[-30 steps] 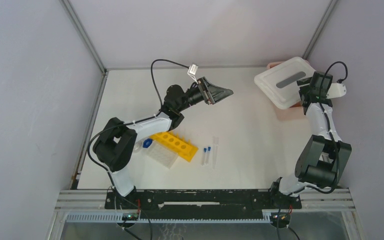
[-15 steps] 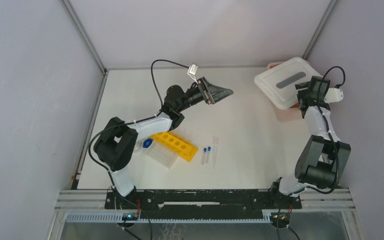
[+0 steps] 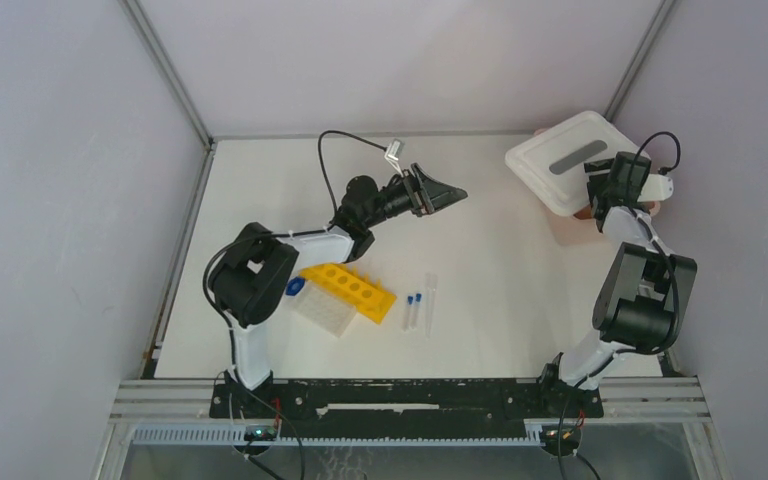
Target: Organize the chemistry lab equipment
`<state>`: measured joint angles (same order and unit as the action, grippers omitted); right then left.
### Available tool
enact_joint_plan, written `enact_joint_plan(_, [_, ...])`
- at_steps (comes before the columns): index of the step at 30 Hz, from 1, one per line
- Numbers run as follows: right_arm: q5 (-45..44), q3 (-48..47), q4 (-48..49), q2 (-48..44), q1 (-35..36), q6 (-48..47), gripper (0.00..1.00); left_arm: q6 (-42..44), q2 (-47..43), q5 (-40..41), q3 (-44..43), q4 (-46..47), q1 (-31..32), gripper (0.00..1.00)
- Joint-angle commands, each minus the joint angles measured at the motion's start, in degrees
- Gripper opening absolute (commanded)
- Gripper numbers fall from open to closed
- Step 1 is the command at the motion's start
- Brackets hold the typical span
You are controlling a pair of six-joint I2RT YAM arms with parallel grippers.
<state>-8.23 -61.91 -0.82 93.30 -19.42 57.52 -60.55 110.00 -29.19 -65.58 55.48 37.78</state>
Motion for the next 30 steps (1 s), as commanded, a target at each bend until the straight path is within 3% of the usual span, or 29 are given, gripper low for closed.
enact_joint_plan(1, [1.43, 0.52, -0.43, 3.60, -0.27, 0.73, 0.82, -0.60, 0.60, -1.13, -4.20, 2.11, -0.89, 1.00])
enact_joint_plan(5, [2.12, 0.60, 0.23, 5.14, -0.05, 1.00, 0.75, -0.54, 0.82, -1.13, -3.94, 2.13, -1.11, 1.00])
enact_joint_plan(13, [4.89, 3.68, 6.84, 4.38, 0.08, 0.77, 0.20, -0.47, -0.03, -0.74, -2.53, 2.61, -1.34, 1.00])
enact_joint_plan(15, [5.34, 4.16, 7.42, 3.84, 0.21, 0.62, 0.11, -0.39, -0.44, -0.76, -2.13, 2.61, -1.39, 1.00])
enact_joint_plan(22, [5.26, 5.25, 8.25, 0.54, 0.88, -0.31, 0.00, -0.18, -1.27, -0.48, -1.14, 2.35, -1.70, 1.00])
enact_joint_plan(30, [13.53, 10.31, 19.17, -4.44, 1.85, 1.38, 0.00, 0.00, -1.84, -1.27, -2.81, 0.38, -1.66, 1.00])
